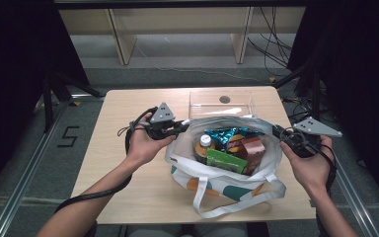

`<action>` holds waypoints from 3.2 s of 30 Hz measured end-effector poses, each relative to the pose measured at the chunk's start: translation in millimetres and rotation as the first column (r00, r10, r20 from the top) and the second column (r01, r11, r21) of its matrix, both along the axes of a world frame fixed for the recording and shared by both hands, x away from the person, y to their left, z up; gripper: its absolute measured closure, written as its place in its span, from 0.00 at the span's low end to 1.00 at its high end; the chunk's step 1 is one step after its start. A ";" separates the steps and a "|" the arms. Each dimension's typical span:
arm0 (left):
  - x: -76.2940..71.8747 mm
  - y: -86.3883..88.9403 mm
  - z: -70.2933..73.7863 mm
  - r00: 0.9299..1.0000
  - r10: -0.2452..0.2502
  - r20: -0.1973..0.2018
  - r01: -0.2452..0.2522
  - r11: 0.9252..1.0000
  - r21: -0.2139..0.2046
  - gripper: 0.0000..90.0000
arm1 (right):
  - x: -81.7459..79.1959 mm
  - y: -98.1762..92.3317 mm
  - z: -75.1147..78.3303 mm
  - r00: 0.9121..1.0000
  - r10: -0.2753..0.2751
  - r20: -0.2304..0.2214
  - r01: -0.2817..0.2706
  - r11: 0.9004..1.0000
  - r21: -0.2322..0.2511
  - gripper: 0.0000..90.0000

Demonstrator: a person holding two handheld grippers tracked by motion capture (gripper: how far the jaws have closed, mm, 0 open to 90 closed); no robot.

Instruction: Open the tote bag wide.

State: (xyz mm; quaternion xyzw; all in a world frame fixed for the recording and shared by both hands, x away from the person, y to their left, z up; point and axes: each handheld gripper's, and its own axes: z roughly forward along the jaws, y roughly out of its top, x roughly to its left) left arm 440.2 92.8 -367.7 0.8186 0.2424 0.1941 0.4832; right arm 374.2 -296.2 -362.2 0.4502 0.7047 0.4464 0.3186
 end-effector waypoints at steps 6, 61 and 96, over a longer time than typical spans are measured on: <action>11.1 -4.7 -11.7 0.999 0.023 -0.033 -0.022 1.000 0.018 0.89 | 12.5 1.3 -10.5 1.000 -0.008 -0.027 0.007 0.999 -0.039 0.96; 31.9 -24.4 -84.3 0.994 0.044 -0.103 -0.030 0.991 0.134 0.89 | 46.4 -6.8 -79.3 0.985 0.016 -0.174 -0.037 0.992 -0.123 0.96; -0.9 29.7 -51.9 0.992 0.126 -0.025 -0.126 0.992 0.002 0.47 | 25.3 -16.8 -18.2 0.999 -0.044 -0.031 0.046 0.997 0.060 0.68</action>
